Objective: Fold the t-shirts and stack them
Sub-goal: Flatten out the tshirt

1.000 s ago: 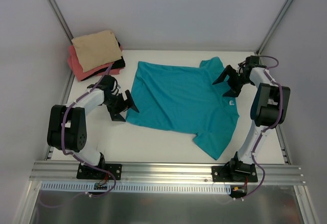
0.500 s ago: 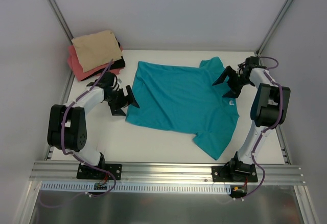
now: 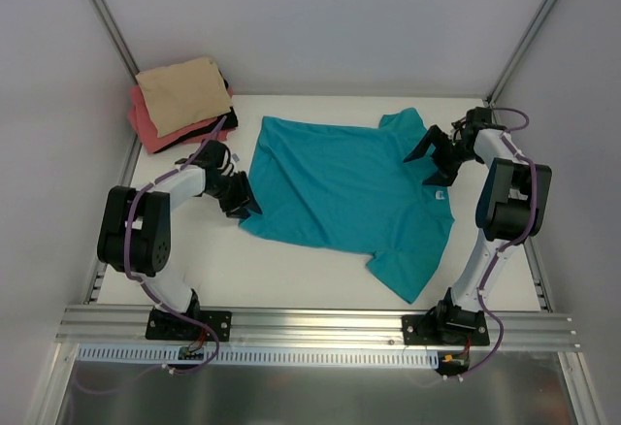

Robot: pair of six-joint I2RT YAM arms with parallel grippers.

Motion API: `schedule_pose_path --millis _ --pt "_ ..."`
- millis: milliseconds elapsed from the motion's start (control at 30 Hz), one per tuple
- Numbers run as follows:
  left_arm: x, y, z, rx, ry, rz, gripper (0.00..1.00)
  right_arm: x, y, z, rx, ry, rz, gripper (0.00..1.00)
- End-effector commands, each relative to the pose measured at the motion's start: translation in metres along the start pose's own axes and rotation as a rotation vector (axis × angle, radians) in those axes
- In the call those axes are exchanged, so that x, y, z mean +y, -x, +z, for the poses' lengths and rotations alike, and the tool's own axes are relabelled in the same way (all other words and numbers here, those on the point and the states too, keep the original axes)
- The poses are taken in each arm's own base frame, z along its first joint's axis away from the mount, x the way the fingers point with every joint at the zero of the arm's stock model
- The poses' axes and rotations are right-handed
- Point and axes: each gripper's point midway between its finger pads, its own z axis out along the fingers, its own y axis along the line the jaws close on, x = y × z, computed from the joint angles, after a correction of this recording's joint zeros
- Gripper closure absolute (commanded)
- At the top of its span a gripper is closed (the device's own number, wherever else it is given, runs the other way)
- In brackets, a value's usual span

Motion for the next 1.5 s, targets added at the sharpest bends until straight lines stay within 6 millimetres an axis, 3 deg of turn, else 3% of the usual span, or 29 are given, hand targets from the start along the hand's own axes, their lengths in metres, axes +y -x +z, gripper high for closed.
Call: schedule_pose_path --millis 0,67,100,900,1467 --pt "-0.004 -0.004 0.005 0.017 -0.02 0.034 0.75 0.013 0.007 -0.024 -0.054 0.019 -0.043 0.01" --pt "-0.003 -0.006 0.005 0.026 -0.014 0.035 0.97 0.012 0.008 -0.024 -0.056 0.019 -0.04 0.01" --pt "-0.002 -0.007 0.005 0.029 -0.009 0.037 1.0 0.012 0.008 -0.025 -0.058 0.019 -0.041 0.01" --pt "0.002 -0.036 -0.037 0.017 0.049 0.037 1.0 0.012 0.009 -0.021 -0.05 0.031 -0.04 0.0" --pt "0.022 -0.068 -0.046 -0.007 0.082 -0.023 1.0 0.017 0.008 -0.022 -0.046 0.054 -0.037 0.01"
